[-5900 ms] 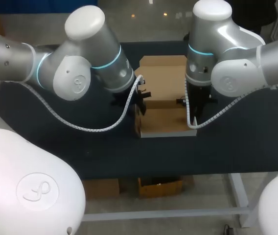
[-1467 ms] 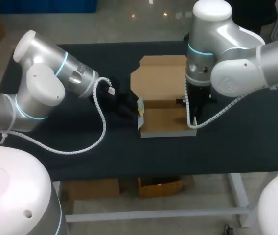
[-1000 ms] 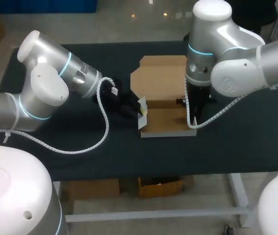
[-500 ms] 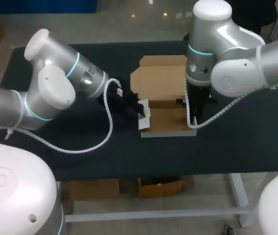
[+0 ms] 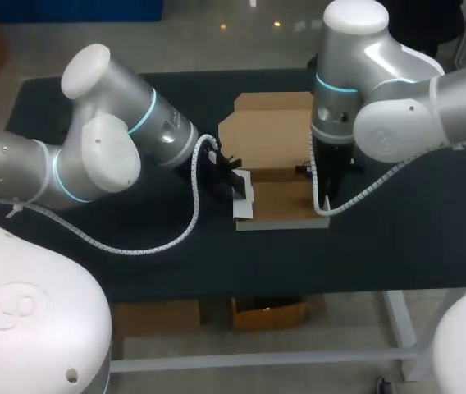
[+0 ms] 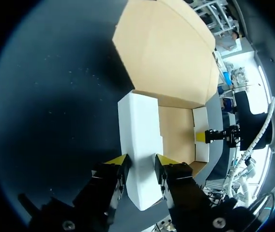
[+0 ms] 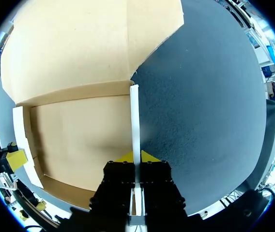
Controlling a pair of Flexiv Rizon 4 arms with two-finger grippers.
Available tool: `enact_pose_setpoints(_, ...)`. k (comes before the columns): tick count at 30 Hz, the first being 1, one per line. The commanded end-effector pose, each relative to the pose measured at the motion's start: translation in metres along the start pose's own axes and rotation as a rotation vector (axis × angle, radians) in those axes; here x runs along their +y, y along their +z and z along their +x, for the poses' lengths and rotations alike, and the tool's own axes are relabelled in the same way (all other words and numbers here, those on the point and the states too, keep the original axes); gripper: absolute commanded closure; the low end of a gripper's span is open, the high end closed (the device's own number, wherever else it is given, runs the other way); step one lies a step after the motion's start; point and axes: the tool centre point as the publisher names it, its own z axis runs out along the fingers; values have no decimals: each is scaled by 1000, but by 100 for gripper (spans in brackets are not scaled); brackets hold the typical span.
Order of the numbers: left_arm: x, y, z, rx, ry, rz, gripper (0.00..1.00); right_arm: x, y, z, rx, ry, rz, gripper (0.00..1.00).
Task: Assemble the packaging by folding the flat box into shape, placing the metal phone stand inside, and closing the box properly
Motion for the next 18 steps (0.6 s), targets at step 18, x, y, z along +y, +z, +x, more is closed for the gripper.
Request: enact_pose_setpoints(18,-3,13,-2,-290,-24,37,73,1,-1,1,-3,0,5,100)
